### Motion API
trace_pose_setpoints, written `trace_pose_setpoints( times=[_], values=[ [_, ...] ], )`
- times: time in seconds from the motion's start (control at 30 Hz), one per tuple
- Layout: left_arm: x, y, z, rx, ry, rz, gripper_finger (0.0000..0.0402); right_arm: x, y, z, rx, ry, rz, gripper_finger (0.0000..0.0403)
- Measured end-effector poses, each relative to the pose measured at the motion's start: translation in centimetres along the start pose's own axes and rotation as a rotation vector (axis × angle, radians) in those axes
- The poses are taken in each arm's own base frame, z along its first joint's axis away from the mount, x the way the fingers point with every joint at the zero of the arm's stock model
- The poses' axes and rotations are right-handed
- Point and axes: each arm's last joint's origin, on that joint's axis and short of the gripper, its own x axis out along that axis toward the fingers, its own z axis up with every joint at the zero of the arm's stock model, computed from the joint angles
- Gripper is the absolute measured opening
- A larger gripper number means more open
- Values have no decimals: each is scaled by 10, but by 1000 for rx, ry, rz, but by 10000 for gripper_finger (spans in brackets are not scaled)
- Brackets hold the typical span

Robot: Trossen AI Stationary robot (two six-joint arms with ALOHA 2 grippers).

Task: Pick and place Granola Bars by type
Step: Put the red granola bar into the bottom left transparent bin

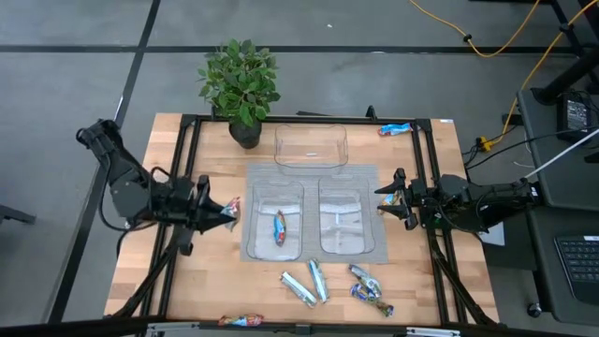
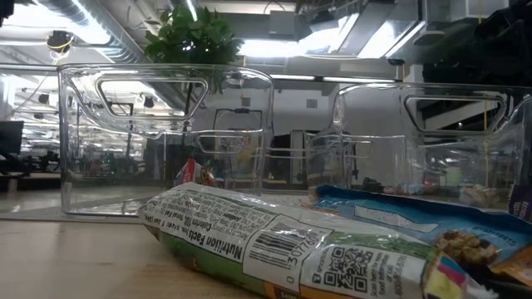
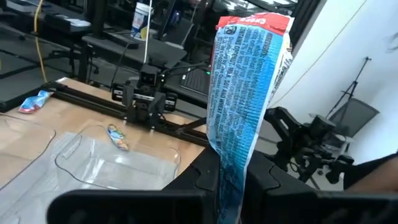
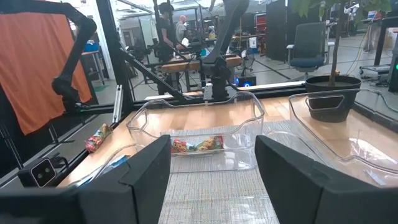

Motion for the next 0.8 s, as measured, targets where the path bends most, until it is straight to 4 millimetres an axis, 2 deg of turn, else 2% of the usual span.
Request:
trace_pose_setpoints(
  times=[0.13,0.5,0.63,0.8],
  values=[
    [9,10,9,18,27,0,24,0,0,0,1,1,0,236],
    [27,37,67,125,184,75,24,0,0,0,0,0,0,236],
    [37,45,75,146,240,94,24,0,0,0,1,0,0,236],
    [54,55,73,138,297,75,24,0,0,0,1,0,0,236]
  ],
)
